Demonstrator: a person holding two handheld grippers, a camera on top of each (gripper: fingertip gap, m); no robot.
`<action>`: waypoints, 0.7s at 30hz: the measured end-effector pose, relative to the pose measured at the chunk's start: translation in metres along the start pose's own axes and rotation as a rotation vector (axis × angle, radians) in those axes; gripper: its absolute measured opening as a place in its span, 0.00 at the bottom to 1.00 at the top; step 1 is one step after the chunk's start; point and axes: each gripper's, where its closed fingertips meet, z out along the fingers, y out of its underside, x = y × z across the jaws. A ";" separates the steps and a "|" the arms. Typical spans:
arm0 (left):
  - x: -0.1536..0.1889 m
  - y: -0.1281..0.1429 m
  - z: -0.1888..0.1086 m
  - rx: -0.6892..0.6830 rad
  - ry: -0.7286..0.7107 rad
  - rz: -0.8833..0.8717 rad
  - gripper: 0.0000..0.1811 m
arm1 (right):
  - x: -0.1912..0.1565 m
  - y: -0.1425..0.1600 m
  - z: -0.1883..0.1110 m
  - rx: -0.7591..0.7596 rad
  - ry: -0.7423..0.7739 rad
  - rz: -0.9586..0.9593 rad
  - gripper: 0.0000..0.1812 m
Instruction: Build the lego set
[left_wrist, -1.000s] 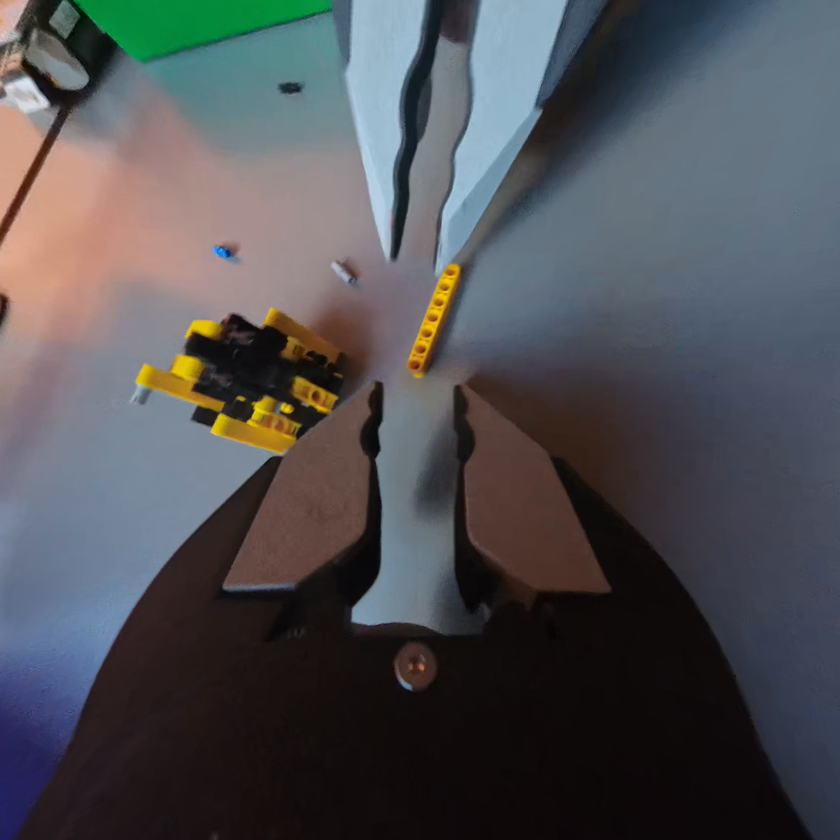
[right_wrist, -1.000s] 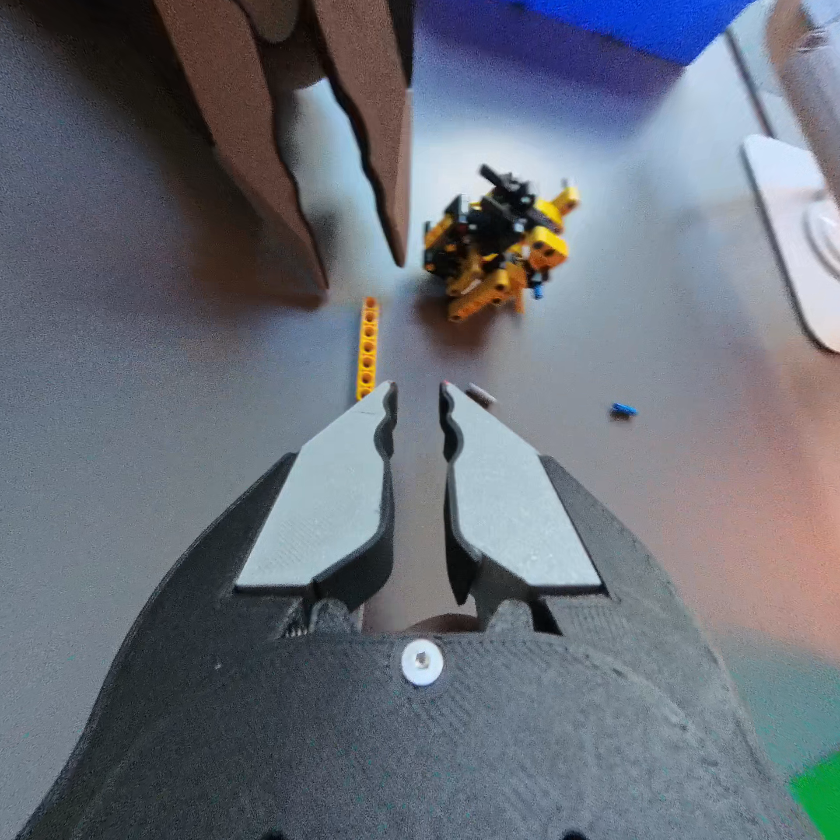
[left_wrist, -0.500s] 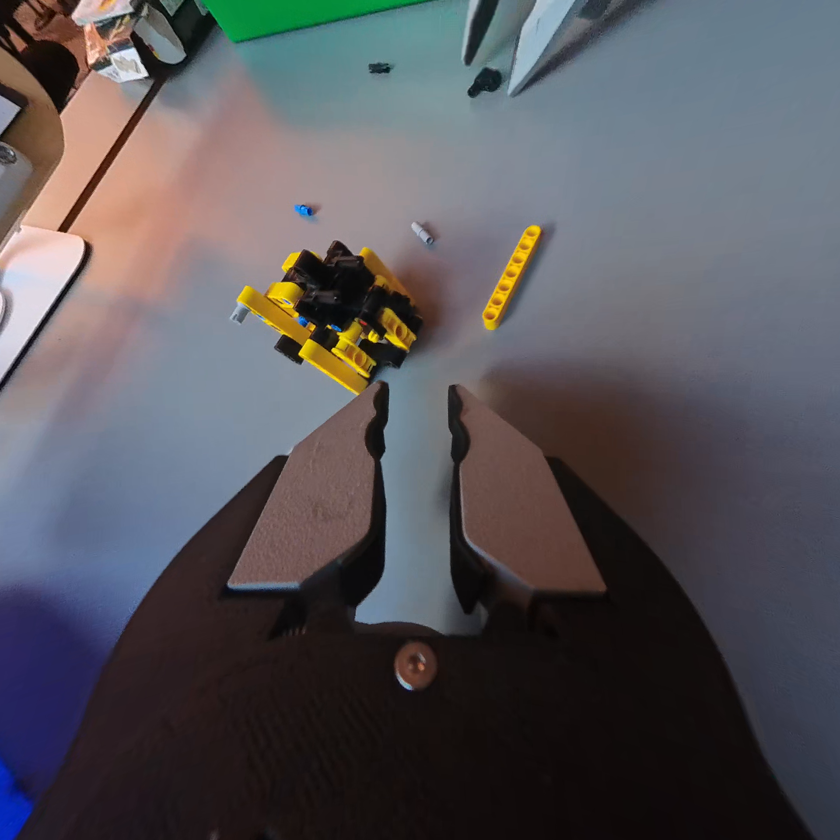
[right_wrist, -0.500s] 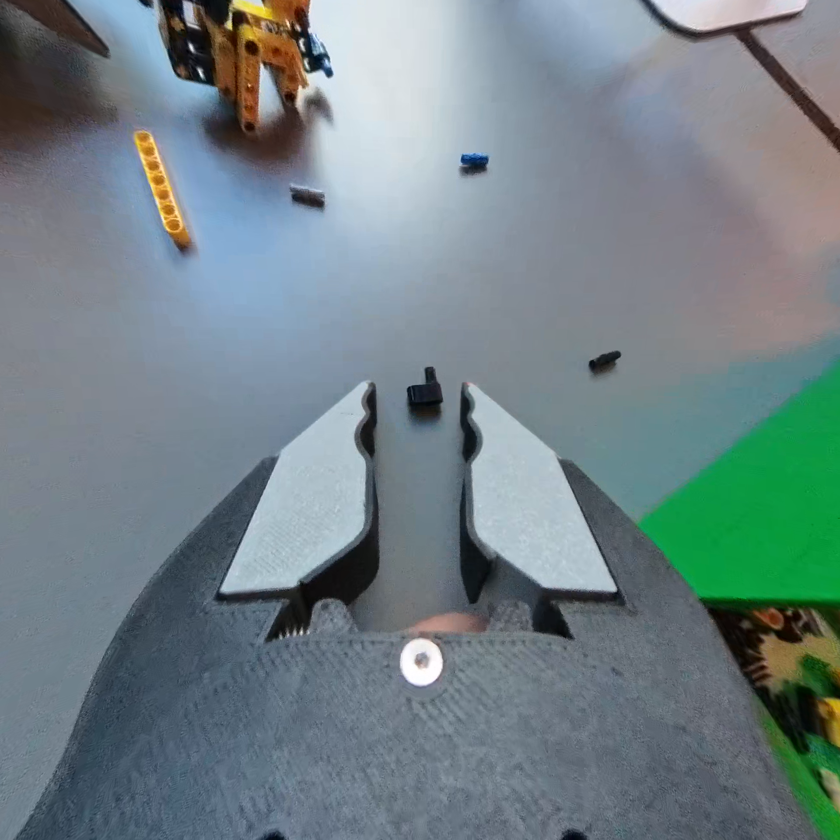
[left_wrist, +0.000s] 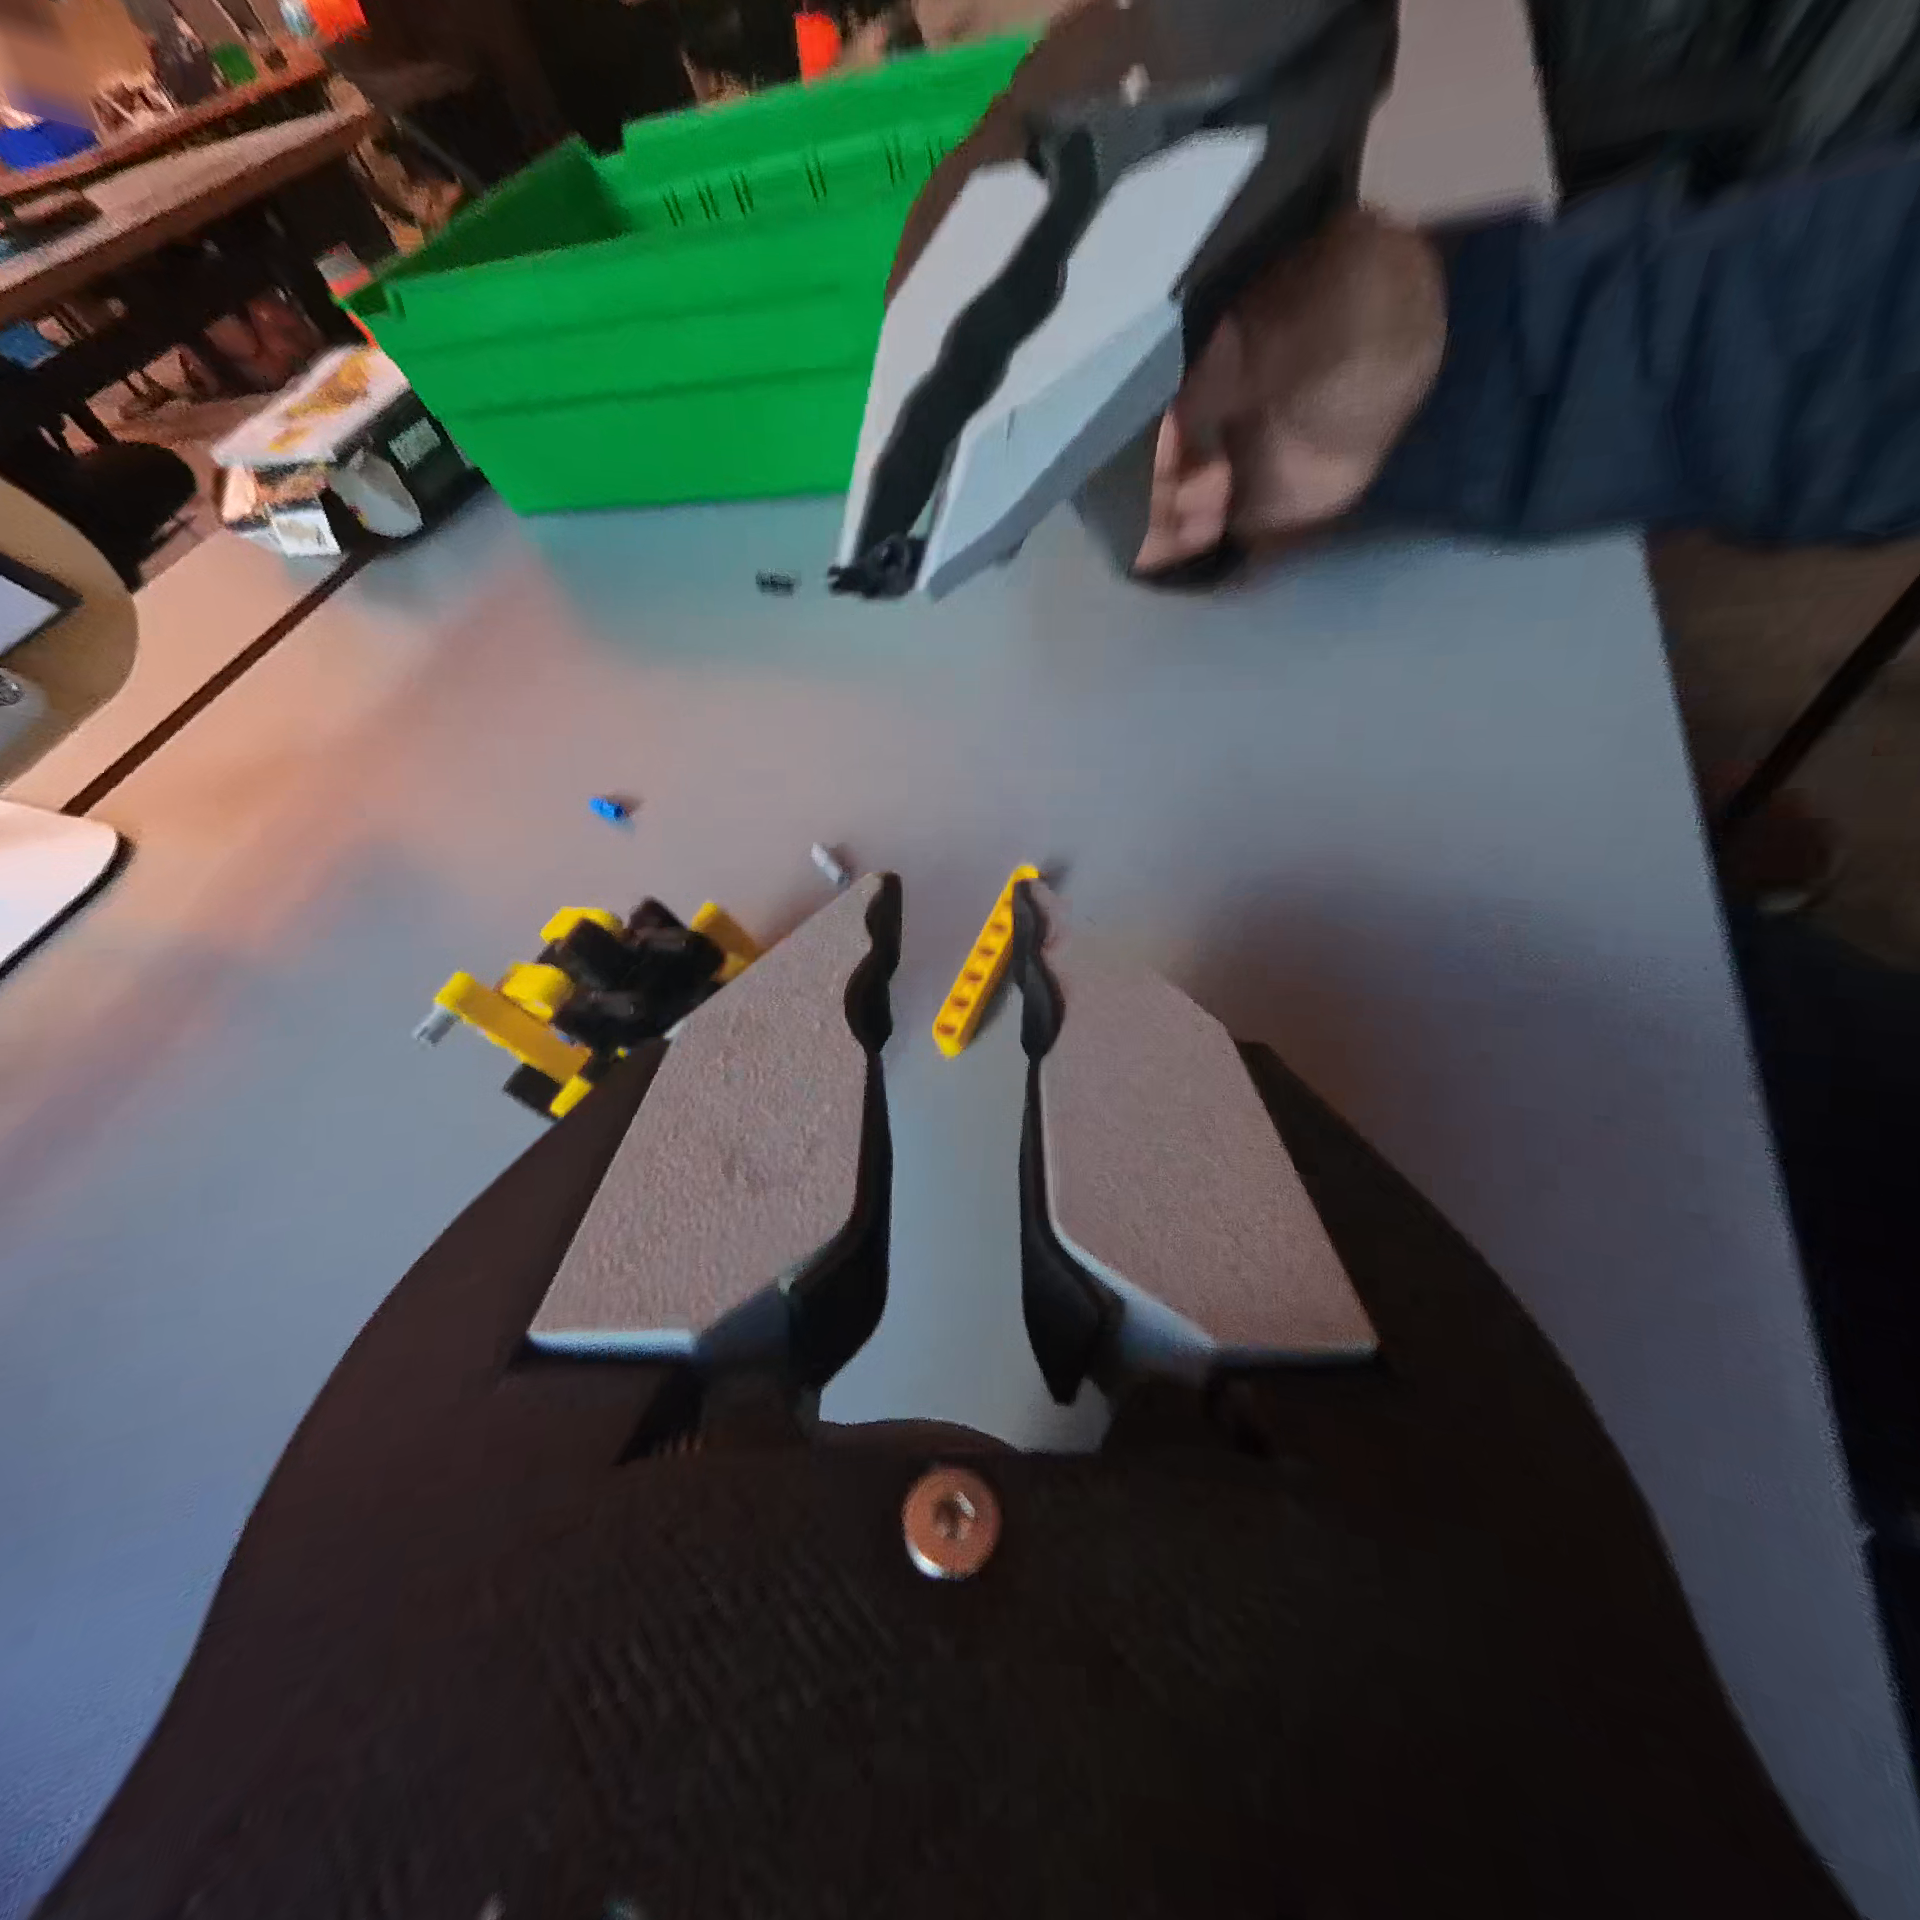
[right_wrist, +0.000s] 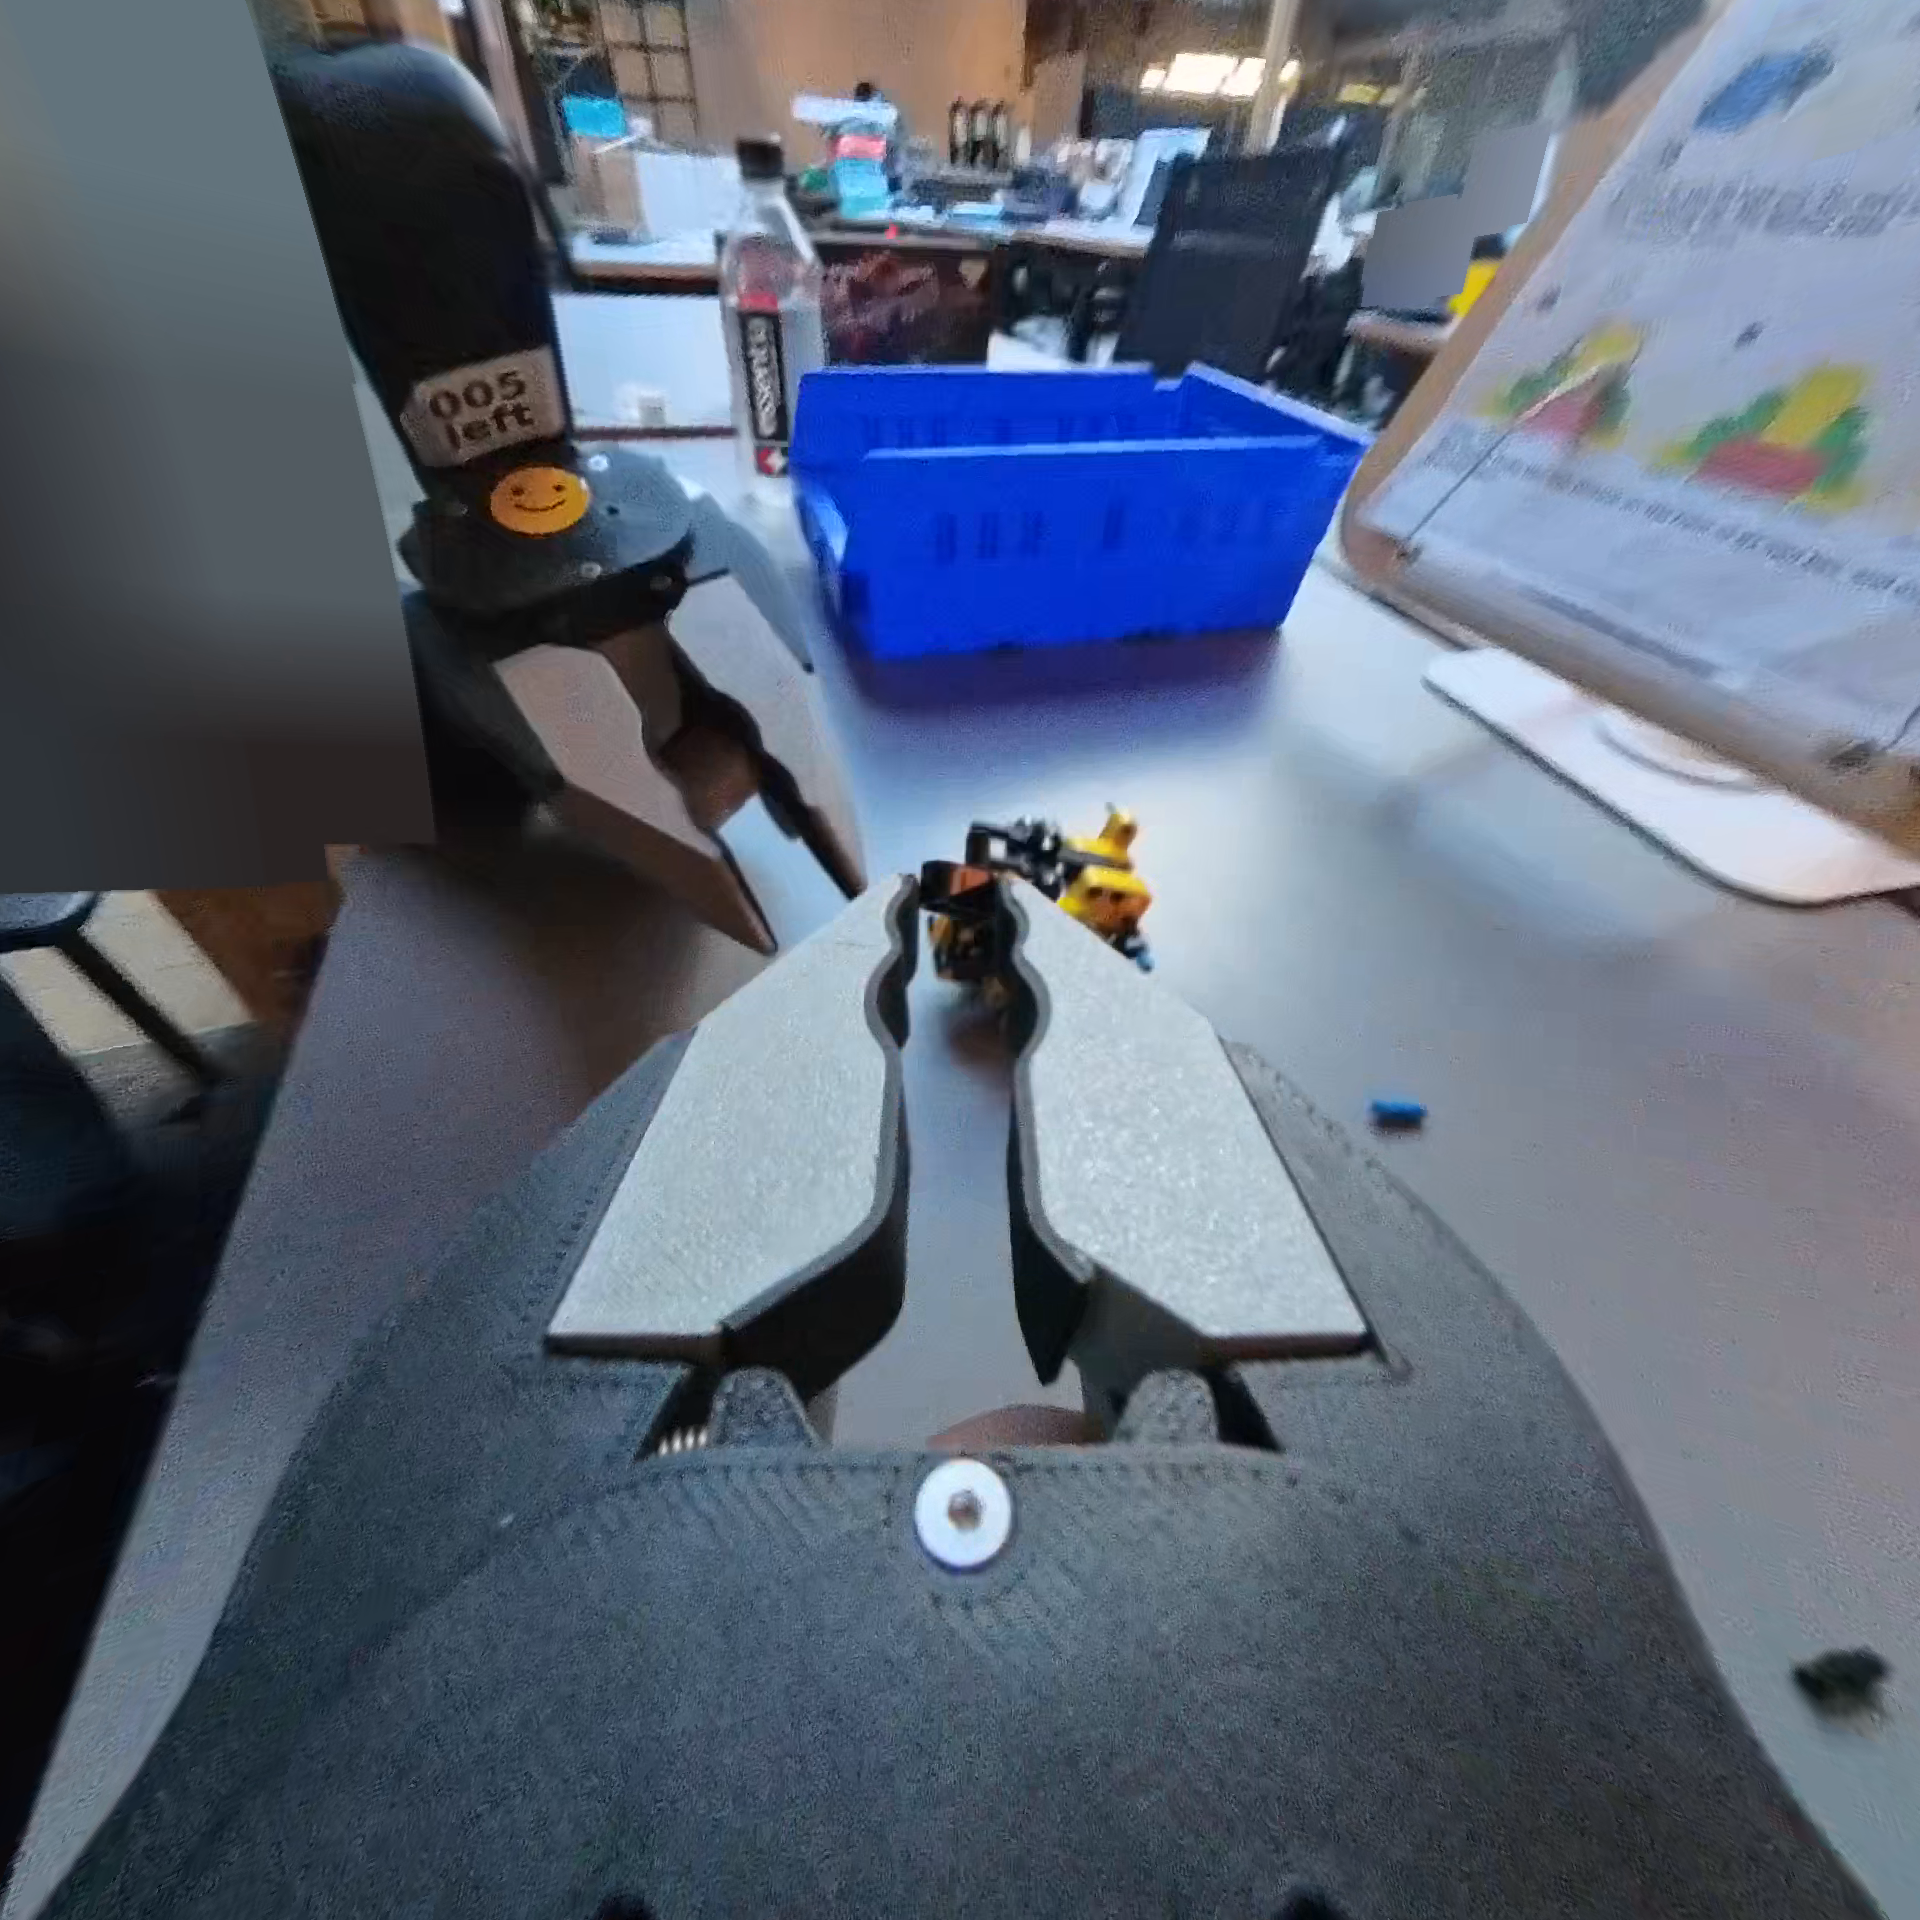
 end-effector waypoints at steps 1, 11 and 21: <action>-0.002 -0.007 -0.002 0.046 0.008 -0.050 0.10 | 0.001 -0.009 0.005 0.030 0.055 -0.060 0.06; -0.019 -0.029 -0.025 0.254 0.322 -0.677 0.13 | -0.025 -0.020 0.041 -0.126 0.505 -0.863 0.06; -0.009 -0.034 -0.025 0.265 0.359 -0.634 0.09 | -0.031 -0.016 0.049 -0.231 0.655 -1.193 0.06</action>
